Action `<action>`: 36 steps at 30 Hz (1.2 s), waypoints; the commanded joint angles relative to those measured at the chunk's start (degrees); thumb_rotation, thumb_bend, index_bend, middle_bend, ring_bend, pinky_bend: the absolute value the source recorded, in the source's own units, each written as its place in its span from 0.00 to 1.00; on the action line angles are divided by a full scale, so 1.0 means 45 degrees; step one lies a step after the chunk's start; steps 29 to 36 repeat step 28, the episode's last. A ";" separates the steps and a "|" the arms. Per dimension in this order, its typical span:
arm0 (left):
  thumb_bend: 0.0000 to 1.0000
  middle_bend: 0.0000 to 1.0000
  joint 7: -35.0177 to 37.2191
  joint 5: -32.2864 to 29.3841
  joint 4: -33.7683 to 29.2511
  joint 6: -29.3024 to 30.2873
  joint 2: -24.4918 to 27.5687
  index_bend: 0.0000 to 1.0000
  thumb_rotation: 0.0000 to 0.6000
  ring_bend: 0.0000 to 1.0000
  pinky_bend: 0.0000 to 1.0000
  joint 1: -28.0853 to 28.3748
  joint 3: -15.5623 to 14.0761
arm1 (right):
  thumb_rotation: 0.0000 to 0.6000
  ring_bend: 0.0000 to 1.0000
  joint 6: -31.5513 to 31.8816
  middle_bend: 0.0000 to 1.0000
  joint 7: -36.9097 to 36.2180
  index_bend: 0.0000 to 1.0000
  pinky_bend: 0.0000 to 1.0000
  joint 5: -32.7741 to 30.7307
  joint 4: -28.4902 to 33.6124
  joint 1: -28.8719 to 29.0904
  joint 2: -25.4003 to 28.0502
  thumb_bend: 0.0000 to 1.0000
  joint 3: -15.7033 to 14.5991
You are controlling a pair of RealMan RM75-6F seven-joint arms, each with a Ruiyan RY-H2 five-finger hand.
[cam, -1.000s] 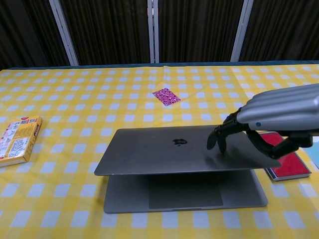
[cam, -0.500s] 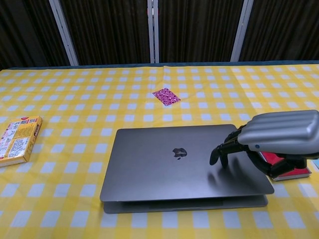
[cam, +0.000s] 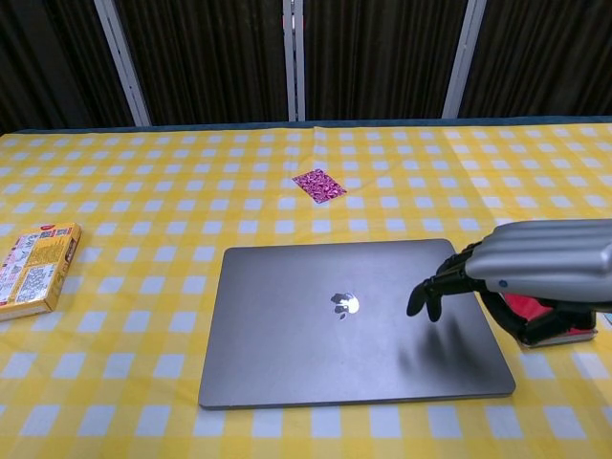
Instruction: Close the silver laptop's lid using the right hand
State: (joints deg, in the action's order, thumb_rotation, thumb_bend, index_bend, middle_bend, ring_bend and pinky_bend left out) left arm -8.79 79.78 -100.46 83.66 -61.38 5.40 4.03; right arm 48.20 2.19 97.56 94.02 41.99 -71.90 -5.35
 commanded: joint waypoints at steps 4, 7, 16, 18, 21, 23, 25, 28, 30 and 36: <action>0.00 0.00 0.0108 0.0072 -0.0036 0.0074 0.0050 0.00 1.00 0.00 0.00 -0.0032 -0.0007 | 1.00 0.22 0.2799 0.26 -0.0192 0.19 0.22 0.1056 0.0845 -0.0878 0.1177 0.94 0.0096; 0.00 0.00 0.0211 0.0191 -0.0071 0.0187 0.0099 0.00 1.00 0.00 0.00 -0.0080 -0.0027 | 1.00 0.16 0.4613 0.16 -0.0093 0.15 0.12 0.1341 0.1175 -0.1676 0.1814 0.50 0.0213; 0.00 0.00 0.0529 0.1066 -0.0226 0.0799 0.0254 0.00 1.00 0.00 0.00 -0.0342 -0.0276 | 1.00 0.00 0.9071 0.00 -0.0265 0.00 0.00 0.0592 0.1204 -0.4545 0.2519 0.00 0.0513; 0.00 0.00 0.0585 0.1269 -0.0258 0.0959 0.0287 0.00 1.00 0.00 0.00 -0.0421 -0.0341 | 1.00 0.00 0.9608 0.00 -0.0687 0.00 0.00 0.0399 0.0969 -0.5035 0.2447 0.00 0.0475; 0.00 0.00 0.0625 0.1517 -0.0287 0.1134 0.0313 0.00 1.00 0.00 0.00 -0.0509 -0.0425 | 1.00 0.00 1.0181 0.00 -0.0971 0.00 0.00 -0.0178 0.0608 -0.5776 0.2243 0.00 0.0467; 0.00 0.00 0.0591 0.1665 -0.0264 0.1180 0.0283 0.00 1.00 0.00 0.00 -0.0541 -0.0491 | 1.00 0.00 1.0459 0.00 -0.1112 0.00 0.00 -0.0886 0.0231 -0.6353 0.1960 0.00 0.0514; 0.00 0.00 0.0547 0.1755 -0.0207 0.1212 0.0214 0.00 1.00 0.00 0.00 -0.0559 -0.0525 | 1.00 0.00 1.0666 0.00 -0.1062 0.00 0.00 -0.1260 -0.0356 -0.6729 0.1612 0.00 0.0627; 0.00 0.00 0.0524 0.1795 -0.0187 0.1252 0.0173 0.00 1.00 0.00 0.00 -0.0577 -0.0523 | 1.00 0.00 1.0682 0.00 -0.1062 0.00 0.00 -0.1336 -0.0717 -0.6897 0.1449 0.00 0.0750; 0.00 0.00 0.0524 0.1795 -0.0187 0.1252 0.0173 0.00 1.00 0.00 0.00 -0.0577 -0.0523 | 1.00 0.00 1.0682 0.00 -0.1062 0.00 0.00 -0.1336 -0.0717 -0.6897 0.1449 0.00 0.0750; 0.00 0.00 0.0524 0.1795 -0.0187 0.1252 0.0173 0.00 1.00 0.00 0.00 -0.0577 -0.0523 | 1.00 0.00 1.0682 0.00 -0.1062 0.00 0.00 -0.1336 -0.0717 -0.6897 0.1449 0.00 0.0750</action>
